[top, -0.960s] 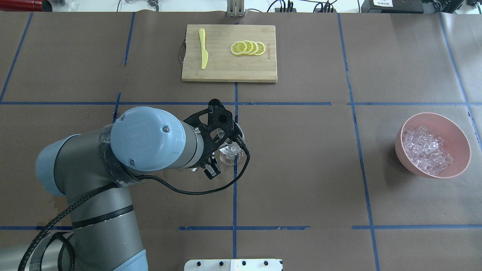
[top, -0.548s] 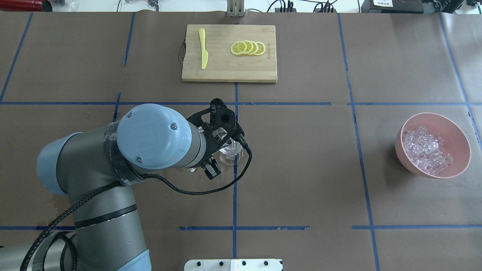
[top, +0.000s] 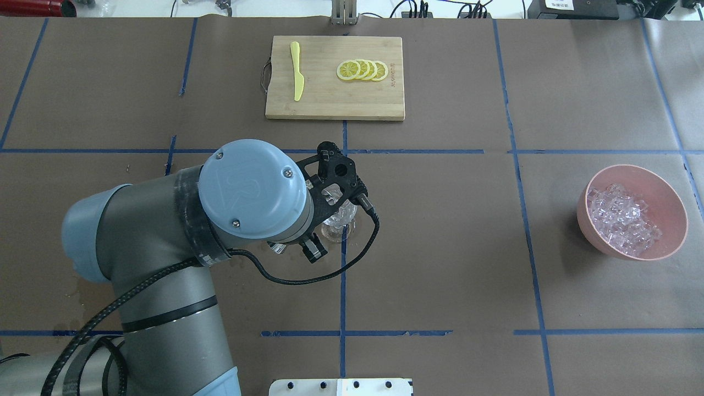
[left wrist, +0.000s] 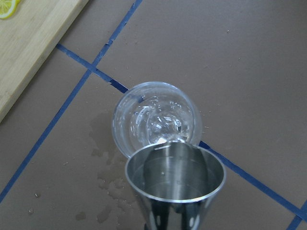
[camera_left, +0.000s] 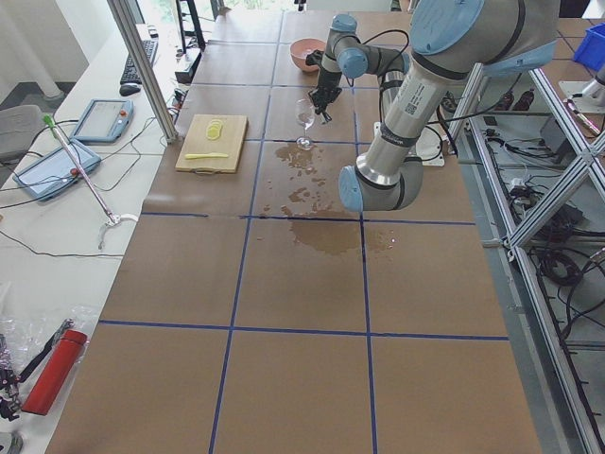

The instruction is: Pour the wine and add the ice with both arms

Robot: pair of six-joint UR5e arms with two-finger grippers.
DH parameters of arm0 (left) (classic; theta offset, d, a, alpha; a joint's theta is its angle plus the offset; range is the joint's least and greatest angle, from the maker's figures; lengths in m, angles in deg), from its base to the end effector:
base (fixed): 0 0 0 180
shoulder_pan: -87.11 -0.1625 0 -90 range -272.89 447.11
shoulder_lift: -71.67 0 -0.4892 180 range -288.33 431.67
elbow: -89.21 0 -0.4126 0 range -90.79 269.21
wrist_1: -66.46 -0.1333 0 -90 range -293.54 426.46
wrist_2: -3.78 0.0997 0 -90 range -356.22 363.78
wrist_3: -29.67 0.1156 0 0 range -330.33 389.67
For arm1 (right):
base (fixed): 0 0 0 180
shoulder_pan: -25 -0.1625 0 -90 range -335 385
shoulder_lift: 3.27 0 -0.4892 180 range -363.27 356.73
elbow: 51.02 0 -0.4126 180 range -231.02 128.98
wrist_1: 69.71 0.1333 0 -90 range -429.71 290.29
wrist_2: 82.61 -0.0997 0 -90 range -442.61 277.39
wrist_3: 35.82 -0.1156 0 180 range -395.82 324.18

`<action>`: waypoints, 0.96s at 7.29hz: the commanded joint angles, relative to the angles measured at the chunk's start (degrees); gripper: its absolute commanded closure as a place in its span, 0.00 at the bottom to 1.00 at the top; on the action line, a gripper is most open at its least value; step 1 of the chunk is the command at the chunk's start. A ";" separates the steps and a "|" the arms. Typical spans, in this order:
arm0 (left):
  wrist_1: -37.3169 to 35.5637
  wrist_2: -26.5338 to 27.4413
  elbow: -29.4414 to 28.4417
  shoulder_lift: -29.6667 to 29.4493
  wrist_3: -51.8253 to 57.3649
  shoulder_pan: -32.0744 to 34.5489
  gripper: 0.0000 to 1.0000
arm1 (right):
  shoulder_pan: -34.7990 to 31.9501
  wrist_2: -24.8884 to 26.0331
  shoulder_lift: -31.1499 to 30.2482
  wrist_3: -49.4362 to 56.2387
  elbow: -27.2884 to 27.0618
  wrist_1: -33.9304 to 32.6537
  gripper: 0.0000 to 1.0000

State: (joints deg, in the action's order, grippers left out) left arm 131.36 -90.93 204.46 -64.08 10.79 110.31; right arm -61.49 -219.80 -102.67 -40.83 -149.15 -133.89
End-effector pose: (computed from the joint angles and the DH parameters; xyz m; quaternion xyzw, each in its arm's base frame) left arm 0.5366 -0.3647 0.1223 0.2599 0.2927 0.3883 0.8343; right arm 0.0205 -0.4580 0.6843 0.1652 -0.4045 -0.0734 0.8965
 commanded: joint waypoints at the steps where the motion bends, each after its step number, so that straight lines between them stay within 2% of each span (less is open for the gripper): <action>1: -3.11 -0.04 -2.73 -3.02 0.16 0.08 1.00 | 0.00 0.00 -0.09 0.00 0.05 0.02 0.00; 4: -4.42 -0.91 -2.83 -2.94 0.16 0.26 1.00 | 0.00 0.00 -0.18 0.09 0.05 0.02 0.00; 6: -6.97 -0.83 -2.92 -3.29 0.25 0.26 1.00 | 0.00 0.00 -0.18 0.09 0.05 0.02 0.00; 7: -9.76 -0.83 -3.79 -5.29 0.42 0.26 1.00 | 0.00 0.00 -0.18 0.09 0.05 0.02 0.00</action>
State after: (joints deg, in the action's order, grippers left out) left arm 124.38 -91.75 201.36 -67.71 11.05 110.57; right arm -61.49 -219.80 -102.85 -40.74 -149.10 -133.87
